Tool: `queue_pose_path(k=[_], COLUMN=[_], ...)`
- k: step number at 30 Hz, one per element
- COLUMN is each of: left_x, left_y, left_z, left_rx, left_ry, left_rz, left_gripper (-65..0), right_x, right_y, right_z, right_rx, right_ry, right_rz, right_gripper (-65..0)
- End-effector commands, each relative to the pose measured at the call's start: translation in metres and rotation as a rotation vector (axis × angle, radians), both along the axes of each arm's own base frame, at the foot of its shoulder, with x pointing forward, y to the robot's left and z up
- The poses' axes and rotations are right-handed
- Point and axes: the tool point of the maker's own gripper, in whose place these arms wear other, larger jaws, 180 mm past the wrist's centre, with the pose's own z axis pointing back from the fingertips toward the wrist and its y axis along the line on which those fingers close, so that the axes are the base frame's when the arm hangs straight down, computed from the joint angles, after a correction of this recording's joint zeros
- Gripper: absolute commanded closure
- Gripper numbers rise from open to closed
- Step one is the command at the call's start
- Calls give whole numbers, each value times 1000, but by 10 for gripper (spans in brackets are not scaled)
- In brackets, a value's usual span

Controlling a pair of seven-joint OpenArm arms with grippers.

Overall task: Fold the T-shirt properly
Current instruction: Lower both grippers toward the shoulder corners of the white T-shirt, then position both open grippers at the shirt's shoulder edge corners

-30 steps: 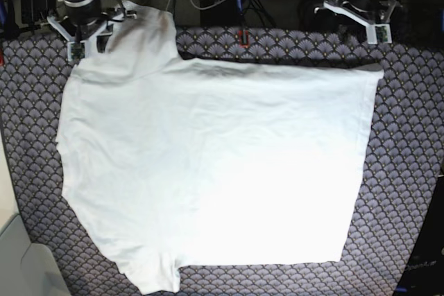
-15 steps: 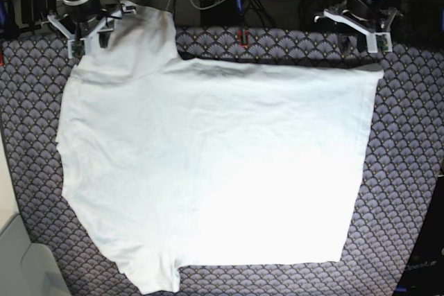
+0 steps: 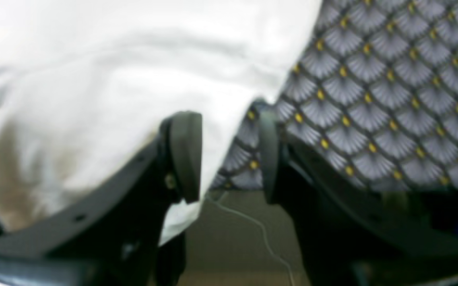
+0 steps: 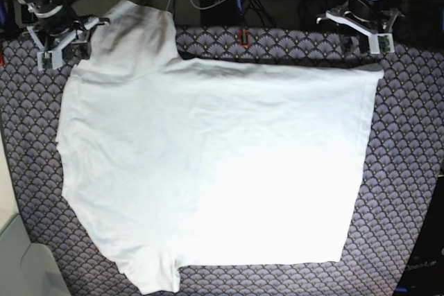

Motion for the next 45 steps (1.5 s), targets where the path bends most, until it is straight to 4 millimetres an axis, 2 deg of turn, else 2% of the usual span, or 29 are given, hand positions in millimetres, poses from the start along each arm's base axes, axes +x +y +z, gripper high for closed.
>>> queue_pose_path(k=[1,10,14,17,22,28,34,45], left_x=[2,2,2,2,3,3,3,3], left_y=[6,12,12,14,14,13,14,13], left_z=[10,12,11,12,12,12,12,12], left_rx=[22,33,31,35,35,34,35,34], left_ry=[-35,-38,-39,-40,-42,-43,-43,-42], left_rz=[9,19,21,25,25,24,26,26], left_gripper=[-225,-225,-225,-225,-225,-225,-225,-225], right_x=[2,3,2,-1,-13,-16,-3,4], right_y=[-1,15,-2,-22,-38,-30,-17,4], right_z=[6,6,7,-2,-17,-17,2,-3], right_rx=[-7,-3,-10,-10,5,23,4,42], right_ry=[-16,11,13,57,131,136,76,76], right_rz=[21,177,86,9,-59,-69,-40,8], right_gripper=[-248,-249,-249,-249,-249,-249,-249,-249])
